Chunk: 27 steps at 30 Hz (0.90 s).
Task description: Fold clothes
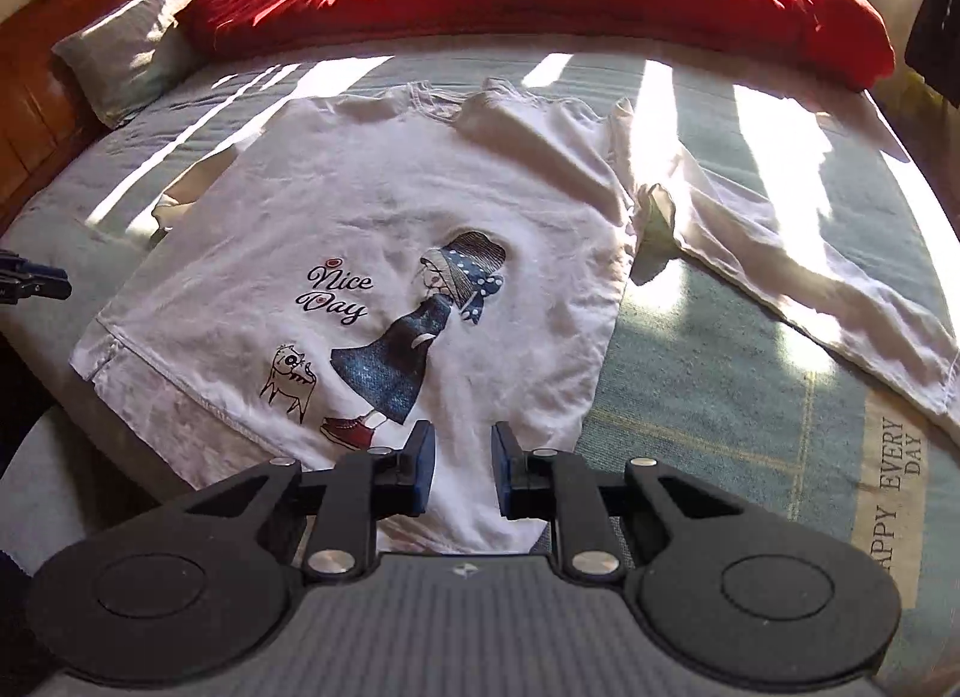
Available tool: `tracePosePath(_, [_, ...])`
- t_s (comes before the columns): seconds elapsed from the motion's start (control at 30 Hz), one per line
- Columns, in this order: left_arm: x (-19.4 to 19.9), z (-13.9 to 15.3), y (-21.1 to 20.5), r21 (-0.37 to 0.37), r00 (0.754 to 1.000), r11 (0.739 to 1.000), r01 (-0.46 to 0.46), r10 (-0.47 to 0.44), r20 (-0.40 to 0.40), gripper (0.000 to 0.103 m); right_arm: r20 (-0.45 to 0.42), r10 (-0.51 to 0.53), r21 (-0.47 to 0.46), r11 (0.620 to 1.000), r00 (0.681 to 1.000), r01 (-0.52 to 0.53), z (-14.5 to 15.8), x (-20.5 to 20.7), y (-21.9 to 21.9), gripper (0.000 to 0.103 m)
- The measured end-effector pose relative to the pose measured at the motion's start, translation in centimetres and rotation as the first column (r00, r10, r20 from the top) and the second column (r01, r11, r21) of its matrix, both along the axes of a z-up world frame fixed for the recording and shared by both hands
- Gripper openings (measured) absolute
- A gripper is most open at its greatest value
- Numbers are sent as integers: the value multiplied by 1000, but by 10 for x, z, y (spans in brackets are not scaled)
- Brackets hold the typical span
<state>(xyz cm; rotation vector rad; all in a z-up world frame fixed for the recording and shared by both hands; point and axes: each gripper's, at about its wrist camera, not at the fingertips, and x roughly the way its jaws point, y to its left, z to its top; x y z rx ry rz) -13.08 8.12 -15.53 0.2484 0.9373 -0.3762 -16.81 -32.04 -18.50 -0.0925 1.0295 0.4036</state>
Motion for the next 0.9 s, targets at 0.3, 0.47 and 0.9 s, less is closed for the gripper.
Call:
tracePosePath(0.3, [-14, -59, -103, 163, 971, 963, 215, -229, 72, 44, 29, 239, -147, 961, 970, -233, -39, 15, 87, 24])
tracePosePath(0.47, [-36, -79, -88, 102, 984, 980, 172, -176, 28, 46, -7, 156, -69, 985, 988, -156, -44, -10, 66, 27])
tracePosePath(0.9, [9, -28, -94, 50, 986, 986, 156, -159, 47, 53, 48, -11, 115, 993, 999, 6, 1, 33, 30, 39])
